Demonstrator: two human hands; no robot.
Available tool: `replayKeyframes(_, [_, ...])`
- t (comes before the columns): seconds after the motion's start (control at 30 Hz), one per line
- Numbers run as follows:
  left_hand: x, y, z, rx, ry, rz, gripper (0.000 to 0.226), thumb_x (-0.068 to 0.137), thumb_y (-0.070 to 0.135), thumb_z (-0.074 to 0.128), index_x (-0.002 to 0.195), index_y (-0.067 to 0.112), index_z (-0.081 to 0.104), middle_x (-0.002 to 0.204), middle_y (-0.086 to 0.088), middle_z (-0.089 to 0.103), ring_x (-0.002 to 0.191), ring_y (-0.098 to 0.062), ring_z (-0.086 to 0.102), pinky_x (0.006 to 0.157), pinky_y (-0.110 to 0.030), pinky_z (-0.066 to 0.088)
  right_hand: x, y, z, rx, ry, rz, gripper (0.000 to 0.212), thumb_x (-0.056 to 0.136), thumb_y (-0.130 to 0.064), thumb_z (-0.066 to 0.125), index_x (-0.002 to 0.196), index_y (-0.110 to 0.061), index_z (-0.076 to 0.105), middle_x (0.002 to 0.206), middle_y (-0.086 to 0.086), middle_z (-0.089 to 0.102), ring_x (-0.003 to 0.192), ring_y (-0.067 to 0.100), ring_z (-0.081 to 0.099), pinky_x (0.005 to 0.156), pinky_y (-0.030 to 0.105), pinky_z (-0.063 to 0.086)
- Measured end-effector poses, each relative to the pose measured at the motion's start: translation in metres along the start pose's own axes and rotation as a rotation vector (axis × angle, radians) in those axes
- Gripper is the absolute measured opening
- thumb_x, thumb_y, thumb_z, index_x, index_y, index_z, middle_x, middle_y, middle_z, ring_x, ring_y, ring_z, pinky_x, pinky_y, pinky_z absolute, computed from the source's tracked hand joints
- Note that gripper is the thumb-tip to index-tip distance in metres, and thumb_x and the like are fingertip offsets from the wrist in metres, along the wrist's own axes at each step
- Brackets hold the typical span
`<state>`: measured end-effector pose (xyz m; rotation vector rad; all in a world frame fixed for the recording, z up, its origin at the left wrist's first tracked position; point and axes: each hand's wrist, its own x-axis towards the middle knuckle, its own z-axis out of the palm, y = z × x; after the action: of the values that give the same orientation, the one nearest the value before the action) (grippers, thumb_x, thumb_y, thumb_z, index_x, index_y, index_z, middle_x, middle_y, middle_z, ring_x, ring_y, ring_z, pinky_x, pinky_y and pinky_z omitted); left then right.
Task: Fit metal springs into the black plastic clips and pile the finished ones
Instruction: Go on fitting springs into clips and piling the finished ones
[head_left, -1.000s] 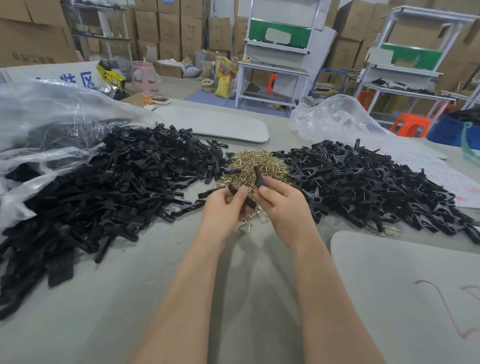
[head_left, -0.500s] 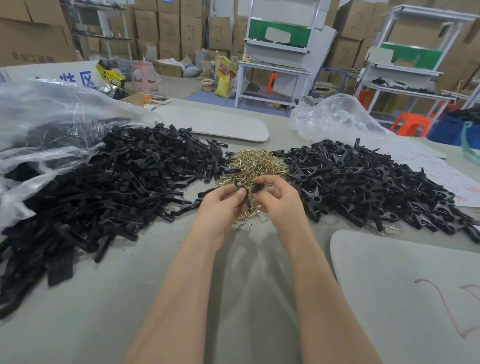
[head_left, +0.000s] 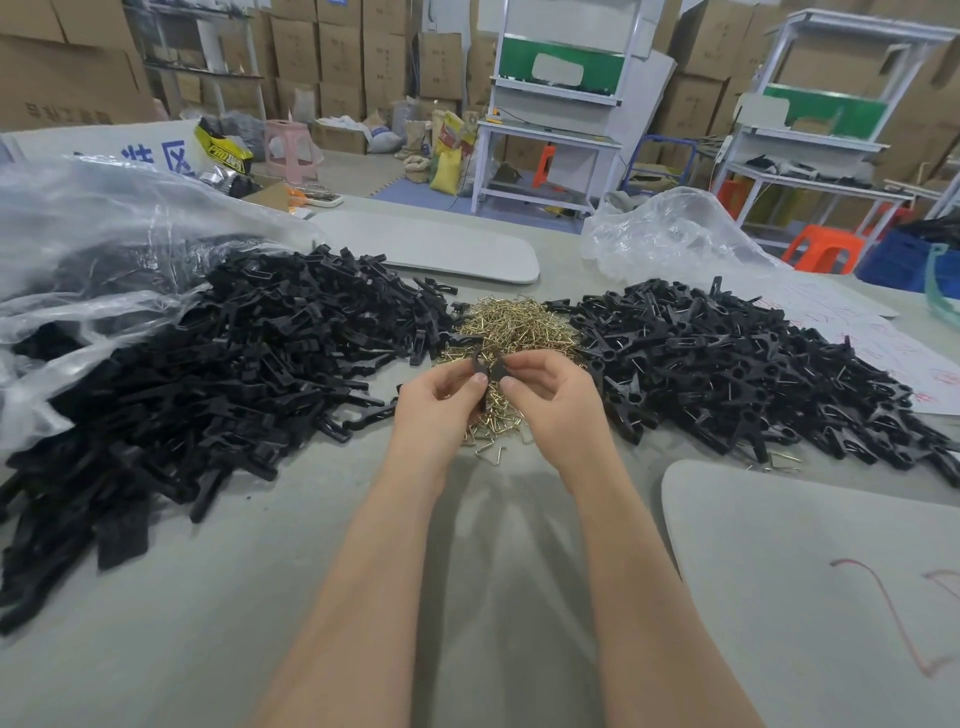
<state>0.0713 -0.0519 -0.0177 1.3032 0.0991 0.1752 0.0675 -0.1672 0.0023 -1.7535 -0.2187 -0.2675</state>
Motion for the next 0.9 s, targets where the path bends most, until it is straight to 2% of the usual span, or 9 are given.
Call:
replayKeyframes(0.17, [-0.0009, -0.0004, -0.0008, 0.032, 0.005, 0.067, 0.02, 0.089, 0.007, 0.063, 0.086, 0.027, 0.066, 0.079, 0.006, 0.067, 0.074, -0.003, 0.061, 0.067, -0.015, 0.05, 0.0008, 0.001, 0.0007, -0.002, 0.023, -0.024, 0.017, 0.086, 0.006, 0.061, 0.093, -0.01, 0.063, 0.085, -0.004, 0.066, 0.079, 0.0, 0.063, 0.078, 0.014, 0.05])
replayKeyframes(0.37, [-0.0002, -0.0005, -0.0011, 0.0, 0.017, 0.045, 0.016, 0.087, 0.009, 0.067, 0.084, 0.025, 0.066, 0.07, 0.01, 0.066, 0.068, -0.003, 0.06, 0.068, -0.018, 0.05, 0.0004, 0.002, 0.002, 0.03, 0.046, -0.005, 0.017, 0.086, 0.005, 0.061, 0.093, -0.01, 0.065, 0.089, 0.006, 0.068, 0.085, 0.013, 0.066, 0.086, 0.024, 0.053])
replayKeyframes(0.63, [0.0005, -0.0013, -0.0016, -0.019, -0.001, 0.004, 0.012, 0.086, 0.01, 0.068, 0.086, 0.022, 0.066, 0.067, 0.011, 0.065, 0.067, -0.006, 0.059, 0.072, -0.023, 0.051, -0.0012, 0.0001, 0.0007, 0.059, 0.062, 0.016, 0.021, 0.087, 0.002, 0.062, 0.087, -0.019, 0.066, 0.087, 0.0, 0.07, 0.083, 0.009, 0.067, 0.081, 0.019, 0.053])
replayKeyframes(0.8, [0.0012, -0.0032, -0.0024, -0.016, -0.01, -0.003, 0.012, 0.085, 0.01, 0.069, 0.087, 0.022, 0.066, 0.066, 0.012, 0.068, 0.067, -0.005, 0.061, 0.071, -0.022, 0.05, -0.0006, 0.0016, -0.0006, 0.052, 0.047, 0.054, 0.013, 0.086, 0.002, 0.064, 0.092, -0.009, 0.067, 0.089, 0.01, 0.07, 0.08, 0.009, 0.065, 0.077, 0.017, 0.052])
replayKeyframes(0.9, [0.0002, -0.0017, -0.0023, -0.042, -0.025, -0.023, 0.012, 0.086, 0.008, 0.067, 0.092, 0.019, 0.066, 0.077, 0.006, 0.069, 0.073, -0.007, 0.062, 0.07, -0.02, 0.05, -0.0005, 0.0016, -0.0021, 0.064, 0.047, 0.065, 0.013, 0.085, 0.003, 0.064, 0.092, -0.008, 0.067, 0.087, 0.008, 0.07, 0.076, 0.006, 0.065, 0.073, 0.014, 0.051])
